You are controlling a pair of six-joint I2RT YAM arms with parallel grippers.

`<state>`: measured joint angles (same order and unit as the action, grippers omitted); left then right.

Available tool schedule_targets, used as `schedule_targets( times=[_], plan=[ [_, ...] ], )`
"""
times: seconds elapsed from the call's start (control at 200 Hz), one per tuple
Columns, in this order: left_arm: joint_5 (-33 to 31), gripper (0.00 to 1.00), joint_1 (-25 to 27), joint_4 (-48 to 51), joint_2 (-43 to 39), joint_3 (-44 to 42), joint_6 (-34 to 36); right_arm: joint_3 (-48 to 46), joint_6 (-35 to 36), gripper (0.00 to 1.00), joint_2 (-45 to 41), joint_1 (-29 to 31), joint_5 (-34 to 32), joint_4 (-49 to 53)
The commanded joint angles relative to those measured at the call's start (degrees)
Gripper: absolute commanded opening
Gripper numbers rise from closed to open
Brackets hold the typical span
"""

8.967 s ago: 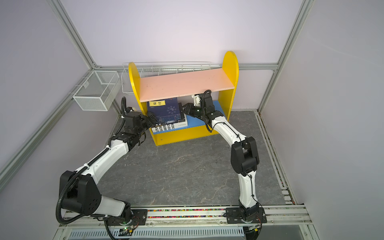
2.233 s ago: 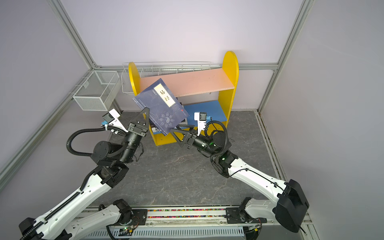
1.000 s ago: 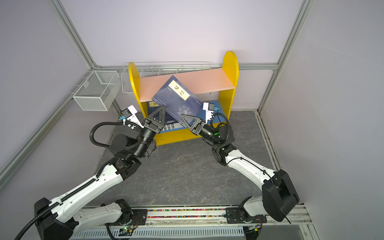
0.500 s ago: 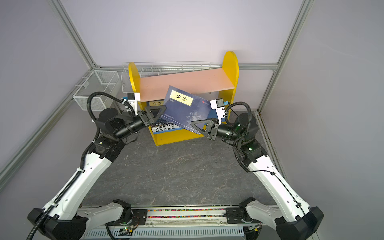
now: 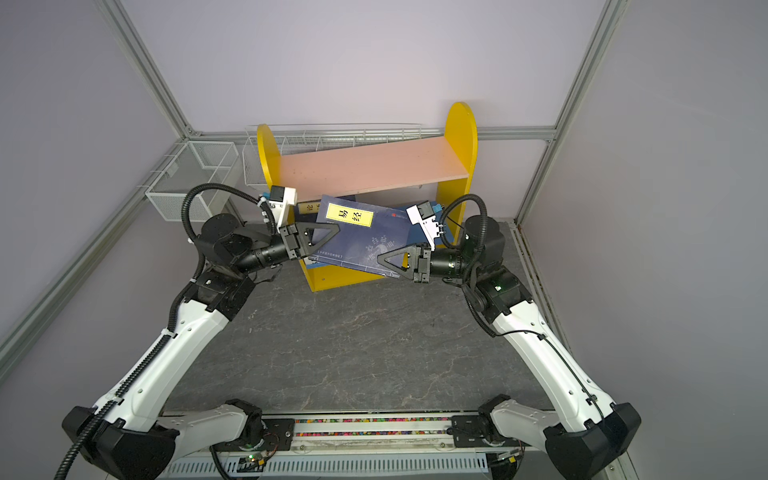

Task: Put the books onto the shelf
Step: 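Lower the book into the blue shelf beside the shelved books with both grippers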

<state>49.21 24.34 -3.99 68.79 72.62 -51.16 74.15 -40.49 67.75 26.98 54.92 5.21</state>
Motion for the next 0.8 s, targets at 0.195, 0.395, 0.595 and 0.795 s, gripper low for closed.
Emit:
schedule_targets(
  times=[0.195,0.395,0.595,0.795],
  plan=[
    [-13.49,0.0,-0.22,2.21,-6.58,-3.69,3.77,-3.51,3.46,0.46,-3.41,-0.44,-10.18,-0.33],
    [-22.01,0.0,-0.31,-9.44,-9.59,-11.64,-2.04,-15.36,-5.2,0.48,-7.99,-0.48,-16.84,-13.42],
    [-27.79,0.0,-0.23,-13.8,-11.2,-15.9,-2.97,-16.51,-6.25,0.49,-8.26,0.0,-21.15,-13.63],
    [-29.26,0.0,-0.18,-19.57,-11.78,-19.27,-5.88,-16.25,-9.75,0.65,-4.58,0.41,-20.28,-18.79]
  ],
)
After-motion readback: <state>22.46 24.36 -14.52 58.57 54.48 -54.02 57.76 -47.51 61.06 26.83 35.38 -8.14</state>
